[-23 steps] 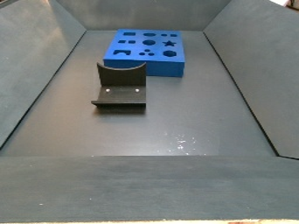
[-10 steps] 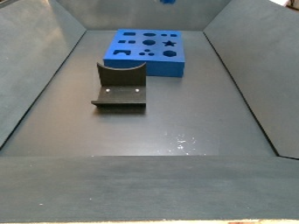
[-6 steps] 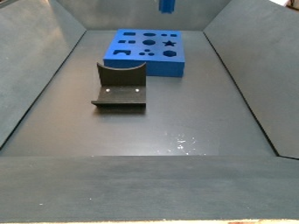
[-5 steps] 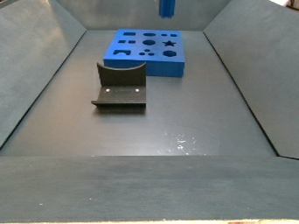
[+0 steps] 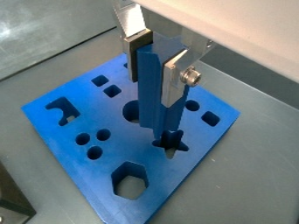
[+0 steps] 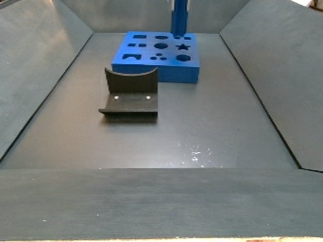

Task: Pick up the star object. Move to above the board. Insert the star object.
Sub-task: Insert the star object.

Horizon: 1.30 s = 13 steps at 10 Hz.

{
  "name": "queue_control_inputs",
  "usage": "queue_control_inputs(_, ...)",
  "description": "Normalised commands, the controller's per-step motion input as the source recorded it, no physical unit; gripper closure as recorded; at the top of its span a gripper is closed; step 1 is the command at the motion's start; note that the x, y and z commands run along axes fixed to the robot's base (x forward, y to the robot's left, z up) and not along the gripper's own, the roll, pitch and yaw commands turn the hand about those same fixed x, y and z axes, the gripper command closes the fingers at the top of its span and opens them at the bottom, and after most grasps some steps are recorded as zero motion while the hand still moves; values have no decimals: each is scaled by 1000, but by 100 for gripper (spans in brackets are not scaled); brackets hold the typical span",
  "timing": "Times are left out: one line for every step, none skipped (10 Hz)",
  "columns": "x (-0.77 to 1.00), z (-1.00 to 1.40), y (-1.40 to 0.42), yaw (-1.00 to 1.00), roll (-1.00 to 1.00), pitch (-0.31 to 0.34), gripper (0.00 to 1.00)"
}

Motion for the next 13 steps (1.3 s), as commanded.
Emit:
queue_control_inputs(0, -903, -194, 526, 211, -166, 100)
queue_control_inputs(0, -966, -206, 711, 11, -200, 100)
queue_control_inputs(-71, -151, 0, 117, -46, -94, 100)
queue_control_inputs(0, -34, 6, 0, 0, 0, 100)
queue_control_inputs(-366, -254, 149, 0, 0, -134, 100)
queue_control_inputs(-294, -97, 77, -129, -11, -134, 100)
queue_control_inputs(0, -49, 0, 0, 0, 0, 100)
queue_control_inputs(-183, -223, -303, -131, 257, 0, 100)
queue_control_inputs(-43, -160, -226, -114, 103, -9, 100)
queue_control_inputs(0, -6, 43, 0, 0, 0, 100)
queue_control_inputs(0, -134, 200, 9, -29, 0, 100)
queue_control_inputs(0, -109, 154, 0, -23, 0, 100)
queue_control_inputs(0, 0, 46, 0, -11, 0, 100)
